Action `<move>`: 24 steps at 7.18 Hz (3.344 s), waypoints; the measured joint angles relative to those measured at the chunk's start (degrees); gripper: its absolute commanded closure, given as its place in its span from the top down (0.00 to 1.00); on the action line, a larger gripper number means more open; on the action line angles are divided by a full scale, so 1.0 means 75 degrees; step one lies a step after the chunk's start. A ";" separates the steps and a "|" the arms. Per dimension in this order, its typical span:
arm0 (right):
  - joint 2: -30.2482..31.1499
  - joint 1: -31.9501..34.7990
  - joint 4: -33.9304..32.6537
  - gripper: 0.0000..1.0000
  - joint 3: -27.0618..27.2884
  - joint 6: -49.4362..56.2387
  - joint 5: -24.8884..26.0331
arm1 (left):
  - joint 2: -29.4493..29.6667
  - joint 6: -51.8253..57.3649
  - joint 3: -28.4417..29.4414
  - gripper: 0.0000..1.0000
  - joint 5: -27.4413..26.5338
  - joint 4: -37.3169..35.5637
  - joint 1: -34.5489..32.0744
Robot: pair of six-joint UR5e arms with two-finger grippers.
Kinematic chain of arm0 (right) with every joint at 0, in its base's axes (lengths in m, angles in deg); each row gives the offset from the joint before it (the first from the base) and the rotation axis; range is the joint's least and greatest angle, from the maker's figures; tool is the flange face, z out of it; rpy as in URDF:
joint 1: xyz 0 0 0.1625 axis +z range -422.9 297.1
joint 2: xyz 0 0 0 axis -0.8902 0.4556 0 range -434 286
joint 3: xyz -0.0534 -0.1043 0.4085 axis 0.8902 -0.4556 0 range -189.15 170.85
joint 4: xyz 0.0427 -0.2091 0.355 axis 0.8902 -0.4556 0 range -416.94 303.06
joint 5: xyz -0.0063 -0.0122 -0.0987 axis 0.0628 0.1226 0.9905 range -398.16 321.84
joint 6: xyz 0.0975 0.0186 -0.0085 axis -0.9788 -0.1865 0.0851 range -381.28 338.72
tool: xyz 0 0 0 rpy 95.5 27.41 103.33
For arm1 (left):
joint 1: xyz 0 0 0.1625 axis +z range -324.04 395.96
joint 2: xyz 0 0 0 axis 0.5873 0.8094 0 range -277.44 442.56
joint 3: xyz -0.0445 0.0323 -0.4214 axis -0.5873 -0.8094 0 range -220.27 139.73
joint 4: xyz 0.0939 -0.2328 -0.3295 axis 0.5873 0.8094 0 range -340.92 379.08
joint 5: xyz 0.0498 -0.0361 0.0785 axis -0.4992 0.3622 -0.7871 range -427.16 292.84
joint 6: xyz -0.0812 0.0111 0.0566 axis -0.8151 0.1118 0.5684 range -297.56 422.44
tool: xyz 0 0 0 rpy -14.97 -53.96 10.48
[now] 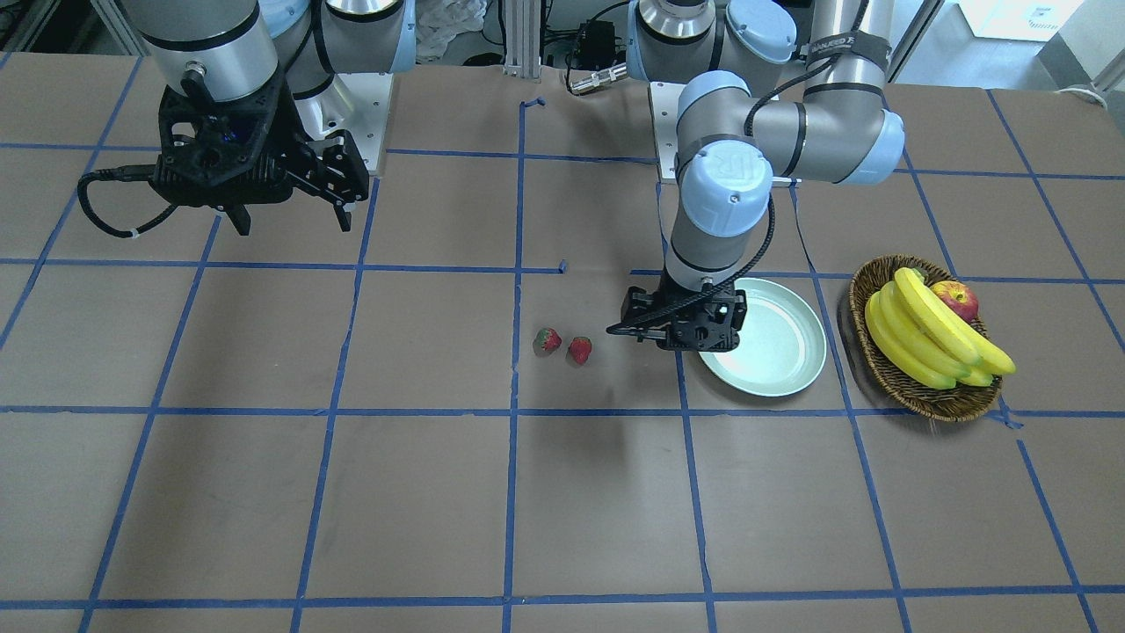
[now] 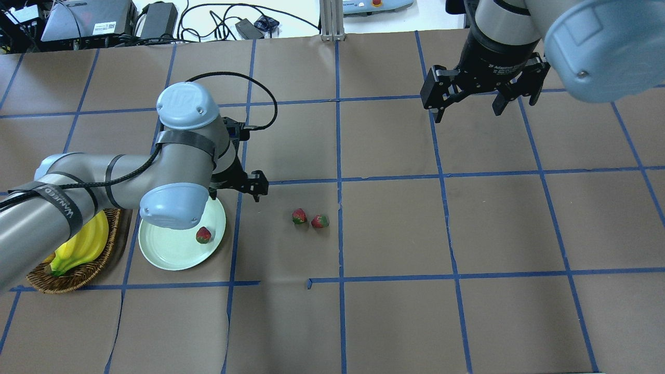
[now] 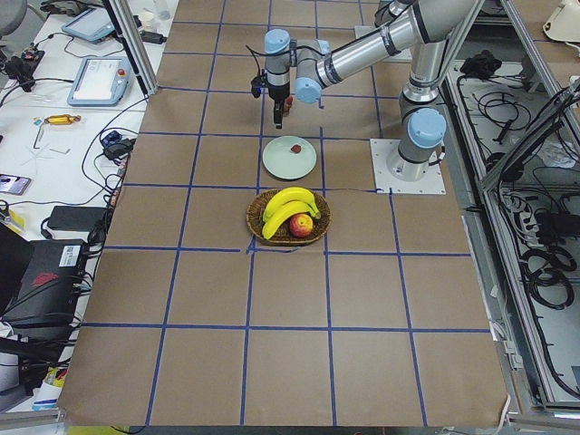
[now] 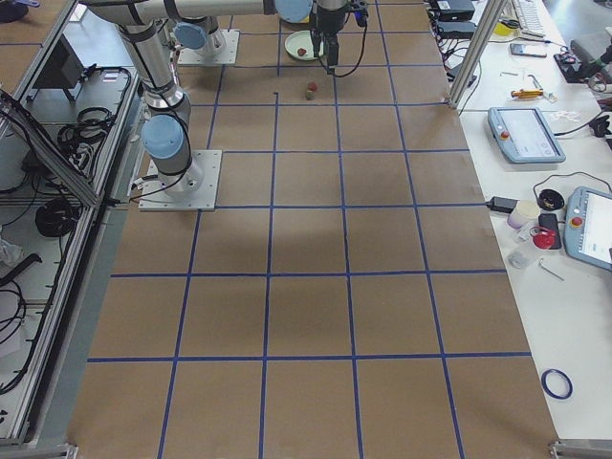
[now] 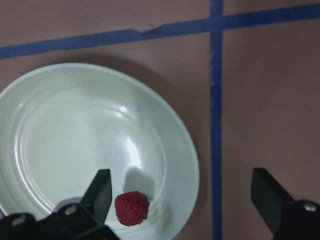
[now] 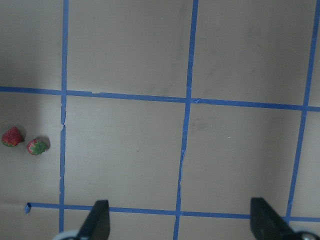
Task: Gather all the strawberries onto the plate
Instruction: 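Reach the left gripper to the next strawberry and grasp it, then drop the strawberry onto the plate with the left gripper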
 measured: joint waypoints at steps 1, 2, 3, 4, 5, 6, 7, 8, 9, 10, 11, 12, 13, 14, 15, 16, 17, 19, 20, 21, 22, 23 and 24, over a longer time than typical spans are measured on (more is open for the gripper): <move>0.0003 -0.0004 0.0002 1.00 0.0003 0.0031 -0.0014 | 0.0254 -0.0653 0.0127 0.94 0.0260 -0.0379 -0.0392; 0.0005 -0.0004 0.0003 1.00 0.0004 0.0039 -0.0024 | 0.0564 -0.1147 0.0170 0.93 0.0358 -0.0768 -0.0743; 0.0007 -0.0005 -0.0002 1.00 0.0003 0.0042 -0.0034 | 0.0845 -0.1464 0.0167 0.93 0.0351 -0.1016 -0.1036; 0.0007 -0.0005 -0.0005 1.00 -0.0002 0.0043 -0.0042 | 0.1016 -0.1562 0.0120 0.92 0.0290 -0.1107 -0.1177; 0.0005 -0.0005 -0.0005 1.00 -0.0005 0.0043 -0.0046 | 0.1050 -0.1491 0.0015 0.88 0.0213 -0.1124 -0.1230; 0.0004 -0.0005 -0.0006 1.00 -0.0004 0.0041 -0.0047 | 0.1012 -0.1331 -0.0105 0.85 0.0166 -0.1122 -0.1248; 0.0005 -0.0005 -0.0004 1.00 0.0000 0.0035 -0.0048 | 0.1000 -0.1224 -0.0203 0.79 0.0140 -0.1118 -0.1252; 0.0006 -0.0005 -0.0001 1.00 0.0003 0.0033 -0.0048 | 0.1011 -0.1180 -0.0270 0.69 0.0125 -0.1117 -0.1255; 0.0007 -0.0005 -0.0001 1.00 0.0004 0.0032 -0.0048 | 0.1025 -0.1184 -0.0303 0.57 0.0117 -0.1116 -0.1256; 0.0007 -0.0005 0.0003 1.00 0.0004 0.0032 -0.0048 | 0.1044 -0.1202 -0.0321 0.43 0.0107 -0.1116 -0.1256; 0.0007 -0.0005 0.0005 1.00 0.0005 0.0031 -0.0048 | 0.1061 -0.1212 -0.0325 0.32 0.0094 -0.1118 -0.1256; 0.0007 -0.0005 0.0006 1.00 0.0005 0.0032 -0.0049 | 0.1082 -0.1230 -0.0321 0.14 0.0079 -0.1126 -0.1256; 0.0007 -0.0005 0.0005 1.00 0.0005 0.0031 -0.0048 | 0.1085 -0.1215 -0.0307 0.08 0.0067 -0.1131 -0.1254; 0.0007 -0.0008 0.0004 1.00 0.0005 0.0032 -0.0048 | 0.1027 -0.1112 -0.0274 0.09 0.0047 -0.1130 -0.1234; 0.0008 -0.0010 0.0001 1.00 0.0005 0.0032 -0.0048 | 0.0881 -0.0871 -0.0230 0.09 -0.0089 -0.1094 -0.1121; 0.0008 -0.0009 0.0001 1.00 0.0005 0.0031 -0.0048 | 0.0688 -0.0494 -0.0223 0.09 -0.0331 -0.0949 -0.0863; 0.0008 -0.0006 0.0000 1.00 0.0005 0.0032 -0.0048 | 0.0408 0.0049 -0.0255 0.09 -0.0526 -0.0580 -0.0494; 0.0001 -0.0005 -0.0003 1.00 0.0005 0.0031 -0.0048 | -0.0184 0.1483 -0.0413 0.10 -0.0838 0.0269 0.0434; -0.0002 -0.0005 -0.0005 1.00 0.0005 0.0031 -0.0049 | -0.0414 0.2523 -0.0731 0.10 -0.0894 0.0353 0.1076; -0.0004 -0.0005 -0.0006 1.00 0.0005 0.0032 -0.0048 | -0.0540 0.3396 -0.1099 0.12 -0.0899 0.0183 0.1753; -0.0004 -0.0005 -0.0006 1.00 0.0005 0.0032 -0.0048 | -0.0566 0.3942 -0.1411 0.38 -0.0889 -0.0090 0.2278; -0.0005 -0.0005 -0.0006 1.00 0.0005 0.0032 -0.0048 | -0.0523 0.4162 -0.1666 0.82 -0.0874 -0.0347 0.2542; -0.0003 -0.0005 -0.0006 1.00 0.0005 0.0031 -0.0048 | -0.0458 0.4232 -0.1831 1.00 -0.0845 -0.0508 0.2639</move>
